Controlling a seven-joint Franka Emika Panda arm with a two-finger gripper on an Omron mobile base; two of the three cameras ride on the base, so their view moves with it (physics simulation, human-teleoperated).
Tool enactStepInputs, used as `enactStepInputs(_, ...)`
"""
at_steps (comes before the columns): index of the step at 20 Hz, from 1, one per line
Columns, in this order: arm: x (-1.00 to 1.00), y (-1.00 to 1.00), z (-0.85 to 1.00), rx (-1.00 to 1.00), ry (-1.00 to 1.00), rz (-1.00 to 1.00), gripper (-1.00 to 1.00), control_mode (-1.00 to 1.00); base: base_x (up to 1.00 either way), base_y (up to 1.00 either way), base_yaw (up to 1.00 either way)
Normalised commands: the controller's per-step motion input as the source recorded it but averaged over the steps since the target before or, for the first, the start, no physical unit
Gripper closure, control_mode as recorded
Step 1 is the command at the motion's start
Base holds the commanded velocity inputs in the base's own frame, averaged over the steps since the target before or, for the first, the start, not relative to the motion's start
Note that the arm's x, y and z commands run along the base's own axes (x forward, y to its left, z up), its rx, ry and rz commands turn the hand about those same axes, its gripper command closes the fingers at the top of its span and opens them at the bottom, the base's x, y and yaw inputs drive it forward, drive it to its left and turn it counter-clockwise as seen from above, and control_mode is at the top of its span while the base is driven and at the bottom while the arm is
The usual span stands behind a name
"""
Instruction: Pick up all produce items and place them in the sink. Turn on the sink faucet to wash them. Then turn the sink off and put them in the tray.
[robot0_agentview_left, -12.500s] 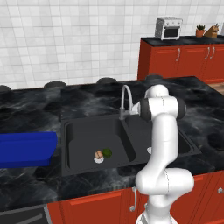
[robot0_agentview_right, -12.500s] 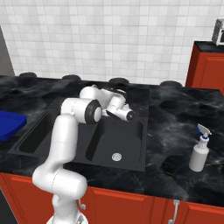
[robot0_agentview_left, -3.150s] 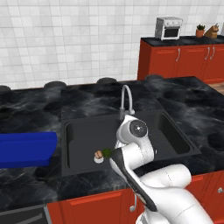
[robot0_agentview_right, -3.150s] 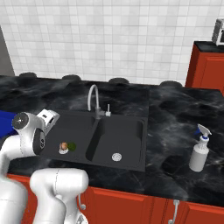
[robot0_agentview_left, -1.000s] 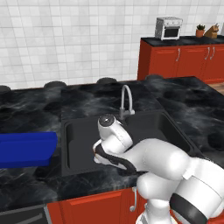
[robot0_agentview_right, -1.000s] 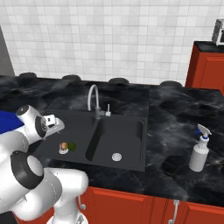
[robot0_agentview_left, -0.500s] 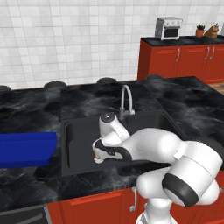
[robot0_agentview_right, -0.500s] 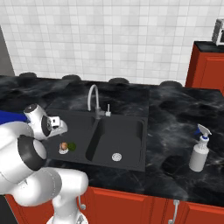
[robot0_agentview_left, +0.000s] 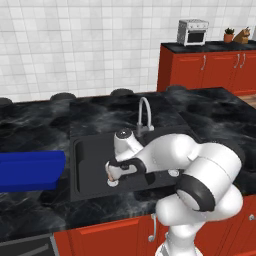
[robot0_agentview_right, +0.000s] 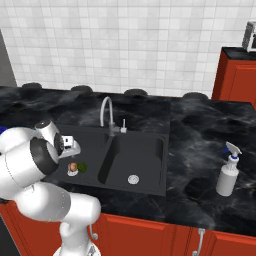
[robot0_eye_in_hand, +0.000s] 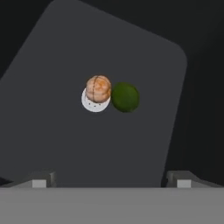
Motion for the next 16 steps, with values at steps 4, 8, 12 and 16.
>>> enactStepInputs(4,0.32,0.1,-0.25,0.0,0.03,-0.06,-1.0,-1.0,0.0,0.0,0.0)
enactStepInputs(8,0.28,0.13,-0.29,0.0,0.01,-0.06,-1.0,-1.0,0.0,0.0,0.0)
enactStepInputs(12,0.22,0.13,-0.29,0.0,0.0,-0.05,-1.0,-1.0,0.0,0.0,0.0)
enactStepInputs(16,0.22,0.1,-0.22,0.0,0.0,-0.06,-1.0,-1.0,0.0,0.0,0.0)
